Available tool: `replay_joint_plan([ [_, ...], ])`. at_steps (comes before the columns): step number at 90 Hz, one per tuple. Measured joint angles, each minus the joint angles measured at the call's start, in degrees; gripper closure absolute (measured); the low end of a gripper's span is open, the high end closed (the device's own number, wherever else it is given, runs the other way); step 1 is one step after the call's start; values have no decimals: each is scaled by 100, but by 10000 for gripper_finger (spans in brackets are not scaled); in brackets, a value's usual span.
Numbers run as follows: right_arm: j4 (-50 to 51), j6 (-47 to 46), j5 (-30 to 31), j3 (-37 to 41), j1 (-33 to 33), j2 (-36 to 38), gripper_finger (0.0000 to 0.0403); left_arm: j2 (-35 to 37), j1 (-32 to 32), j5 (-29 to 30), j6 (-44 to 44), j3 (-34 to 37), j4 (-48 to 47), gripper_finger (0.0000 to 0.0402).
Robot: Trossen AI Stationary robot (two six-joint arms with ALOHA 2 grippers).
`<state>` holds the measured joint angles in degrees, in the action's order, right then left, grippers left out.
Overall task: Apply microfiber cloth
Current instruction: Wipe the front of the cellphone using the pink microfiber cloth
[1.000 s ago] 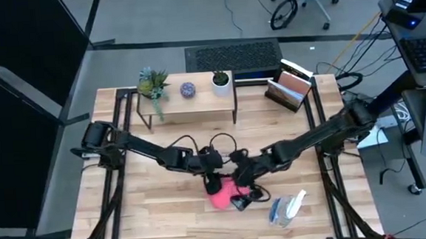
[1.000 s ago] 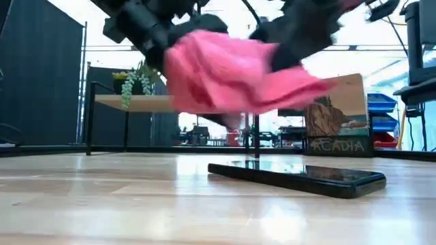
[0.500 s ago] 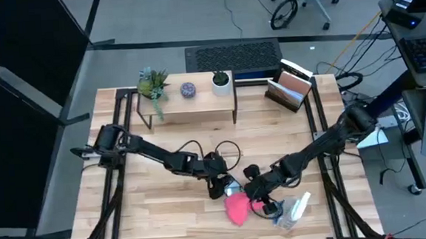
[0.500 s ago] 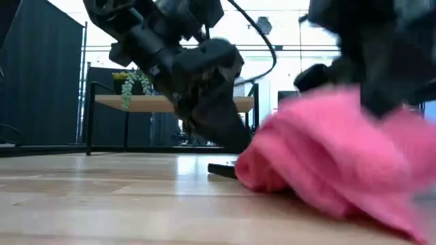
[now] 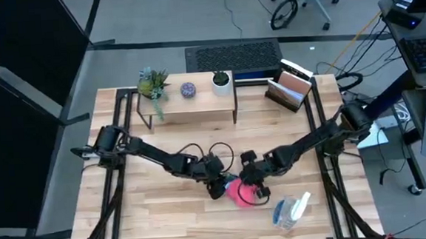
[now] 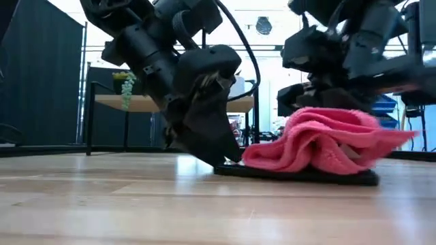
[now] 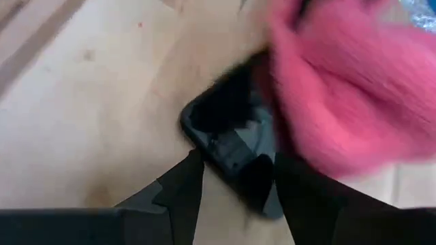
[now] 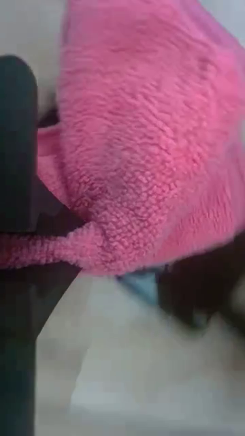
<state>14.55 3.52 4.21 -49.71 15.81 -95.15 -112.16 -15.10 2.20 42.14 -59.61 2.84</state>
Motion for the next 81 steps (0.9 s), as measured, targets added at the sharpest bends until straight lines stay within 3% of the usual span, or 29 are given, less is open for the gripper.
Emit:
replay_joint_plan([
  [28, -18, 224, -68, -3, -466, 585, 399, 68, -52, -58, -90, -40, -52, 237],
  [39, -23, -226, -100, -9, -448, 1025, 399, 318, -43, -56, -305, -65, -122, 237],
  [51, -29, -761, -110, -20, -452, 1313, 399, 488, -59, 470, -1028, -93, 50, 237],
  [59, -127, -1177, -42, -20, -450, 1320, 399, 429, -50, 668, -1409, -79, 90, 237],
  [81, -780, -2211, 172, -22, -288, 930, 399, 160, -96, 566, -1417, -85, 270, 237],
])
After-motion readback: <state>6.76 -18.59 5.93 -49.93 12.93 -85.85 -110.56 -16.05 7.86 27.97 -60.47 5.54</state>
